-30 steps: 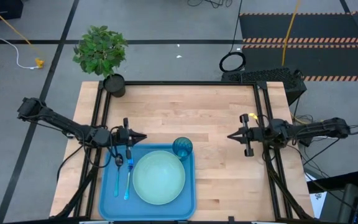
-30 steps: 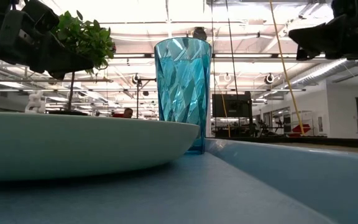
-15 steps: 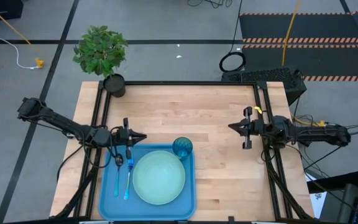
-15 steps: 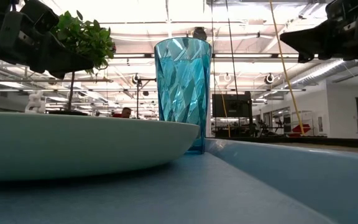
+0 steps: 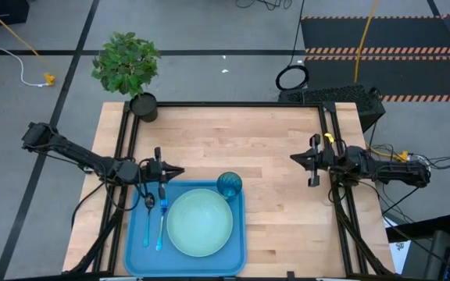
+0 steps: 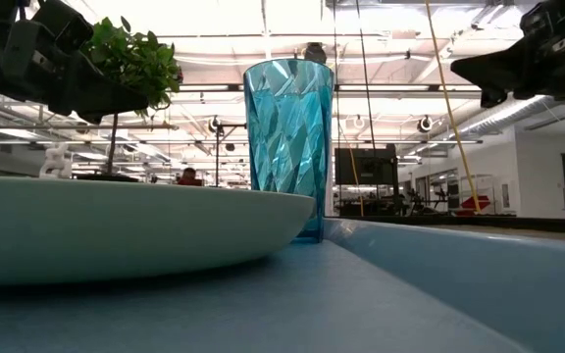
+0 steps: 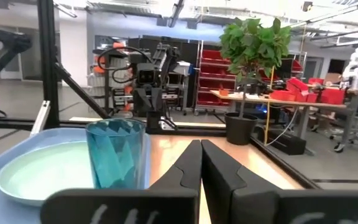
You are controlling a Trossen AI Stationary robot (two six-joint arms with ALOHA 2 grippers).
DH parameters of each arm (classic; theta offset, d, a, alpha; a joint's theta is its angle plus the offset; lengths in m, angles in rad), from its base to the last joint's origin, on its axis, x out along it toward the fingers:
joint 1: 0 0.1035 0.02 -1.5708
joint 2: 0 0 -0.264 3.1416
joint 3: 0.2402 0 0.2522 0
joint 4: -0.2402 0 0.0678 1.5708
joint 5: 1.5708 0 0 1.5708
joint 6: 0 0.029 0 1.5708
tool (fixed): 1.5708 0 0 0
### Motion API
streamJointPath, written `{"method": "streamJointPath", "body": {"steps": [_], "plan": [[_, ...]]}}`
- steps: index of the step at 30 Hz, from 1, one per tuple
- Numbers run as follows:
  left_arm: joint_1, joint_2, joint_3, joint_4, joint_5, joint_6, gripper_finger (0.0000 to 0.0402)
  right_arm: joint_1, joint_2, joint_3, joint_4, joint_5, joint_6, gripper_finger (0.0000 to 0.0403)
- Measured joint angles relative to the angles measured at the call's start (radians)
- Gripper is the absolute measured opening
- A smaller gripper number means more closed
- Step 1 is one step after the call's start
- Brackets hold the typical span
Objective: Pick and place plate/cup/fork/spoon on tray
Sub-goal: Return to Home Position
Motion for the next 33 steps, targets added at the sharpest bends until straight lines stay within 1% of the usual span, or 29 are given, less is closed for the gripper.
{"method": "streamJointPath", "body": {"steps": [6, 11, 14, 18, 22, 28, 30, 33], "plan": [[0.000, 0.000, 0.000, 0.004, -0.008, 0.012, 0.0033, 0.031, -0.002, 0.000, -0.019, -0.001, 0.068, 0.0000], [0.000, 0.000, 0.000, 0.036, -0.009, 0.040, 0.0033, 0.082, -0.002, 0.000, -0.026, 0.000, 0.068, 0.0000], [0.000, 0.000, 0.000, 0.043, -0.009, 0.059, 0.0033, 0.102, -0.002, 0.000, -0.066, 0.002, 0.064, 0.0000], [0.000, 0.000, 0.000, 0.043, -0.009, 0.075, 0.0033, 0.106, -0.001, 0.000, -0.123, 0.001, 0.061, 0.0000], [0.000, 0.000, 0.000, 0.043, -0.009, 0.080, 0.0033, 0.105, 0.001, 0.000, -0.131, -0.025, 0.037, 0.0000], [0.000, 0.000, 0.000, 0.042, -0.009, 0.080, 0.0033, 0.105, 0.007, 0.000, -0.136, -0.027, 0.043, 0.0000], [-0.003, -0.004, 0.000, 0.024, 0.008, 0.082, 0.0033, 0.105, 0.008, 0.000, -0.138, -0.027, 0.043, 0.0000], [-0.017, -0.020, 0.000, -0.028, 0.075, 0.093, 0.0023, 0.105, 0.008, 0.000, -0.135, -0.027, 0.045, 0.0000]]}}
